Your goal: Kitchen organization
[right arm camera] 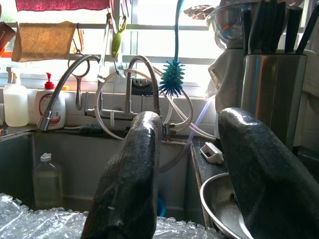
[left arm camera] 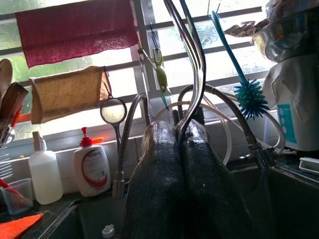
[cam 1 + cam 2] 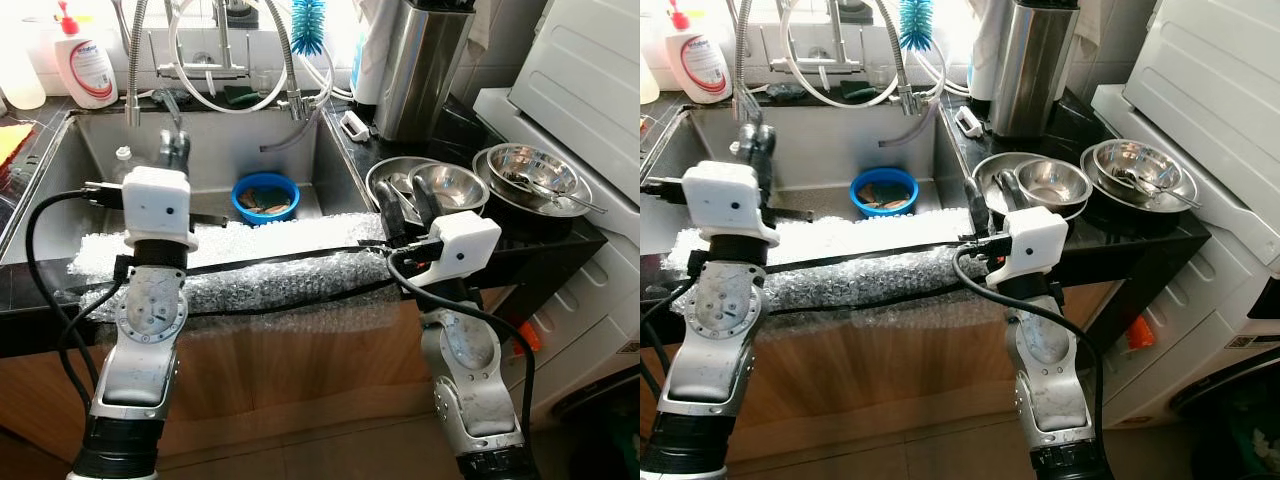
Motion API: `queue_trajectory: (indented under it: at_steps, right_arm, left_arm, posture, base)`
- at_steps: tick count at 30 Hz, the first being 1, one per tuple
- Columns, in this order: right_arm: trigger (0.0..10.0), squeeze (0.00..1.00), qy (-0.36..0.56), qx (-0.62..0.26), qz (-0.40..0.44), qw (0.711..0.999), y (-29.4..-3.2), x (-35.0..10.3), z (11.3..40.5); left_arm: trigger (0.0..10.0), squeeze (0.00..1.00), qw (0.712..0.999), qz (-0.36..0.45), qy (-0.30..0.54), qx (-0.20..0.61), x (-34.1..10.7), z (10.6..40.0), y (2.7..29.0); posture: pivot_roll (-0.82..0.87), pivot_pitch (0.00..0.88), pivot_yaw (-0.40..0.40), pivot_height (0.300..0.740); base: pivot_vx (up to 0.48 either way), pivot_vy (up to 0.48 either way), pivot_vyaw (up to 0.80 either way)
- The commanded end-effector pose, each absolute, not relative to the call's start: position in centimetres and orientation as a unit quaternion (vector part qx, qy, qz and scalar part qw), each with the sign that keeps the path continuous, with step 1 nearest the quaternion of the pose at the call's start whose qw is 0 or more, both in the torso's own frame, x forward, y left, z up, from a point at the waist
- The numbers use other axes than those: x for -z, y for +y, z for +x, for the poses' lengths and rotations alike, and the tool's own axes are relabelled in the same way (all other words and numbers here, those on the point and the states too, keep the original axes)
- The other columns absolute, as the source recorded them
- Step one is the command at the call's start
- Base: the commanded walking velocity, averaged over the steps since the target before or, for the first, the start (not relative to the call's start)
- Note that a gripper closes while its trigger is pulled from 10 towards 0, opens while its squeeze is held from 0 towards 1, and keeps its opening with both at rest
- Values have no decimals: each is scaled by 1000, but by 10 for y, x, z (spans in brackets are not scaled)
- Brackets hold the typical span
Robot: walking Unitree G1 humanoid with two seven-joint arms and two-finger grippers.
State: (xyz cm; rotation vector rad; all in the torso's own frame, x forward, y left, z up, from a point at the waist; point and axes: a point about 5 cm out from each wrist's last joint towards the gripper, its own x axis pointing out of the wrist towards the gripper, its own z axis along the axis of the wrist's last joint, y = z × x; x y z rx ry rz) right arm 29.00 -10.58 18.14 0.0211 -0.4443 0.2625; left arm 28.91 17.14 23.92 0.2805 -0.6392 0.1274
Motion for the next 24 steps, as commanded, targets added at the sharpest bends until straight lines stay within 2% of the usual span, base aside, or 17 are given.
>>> queue_trajectory:
  at_steps: [1,18,24]
  right_arm:
    - [10000,0,-222,-127,5,967,-108,-182,292]
    - [10000,0,-208,-143,-4,968,-101,-178,294]
    - [10000,0,-206,-149,-4,967,-100,-177,294]
  left_arm:
    - [10000,0,933,134,-326,-69,-246,290,171]
    - [10000,0,937,113,-322,-75,-244,293,175]
    - [10000,0,936,113,-328,-66,-247,294,172]
  posture:
    - [22,0,-82,740]
    - [21,0,-84,740]
    - [21,0,-85,740]
  base:
    - [0,0,0]
    - [324,0,0]
    - [126,0,0]
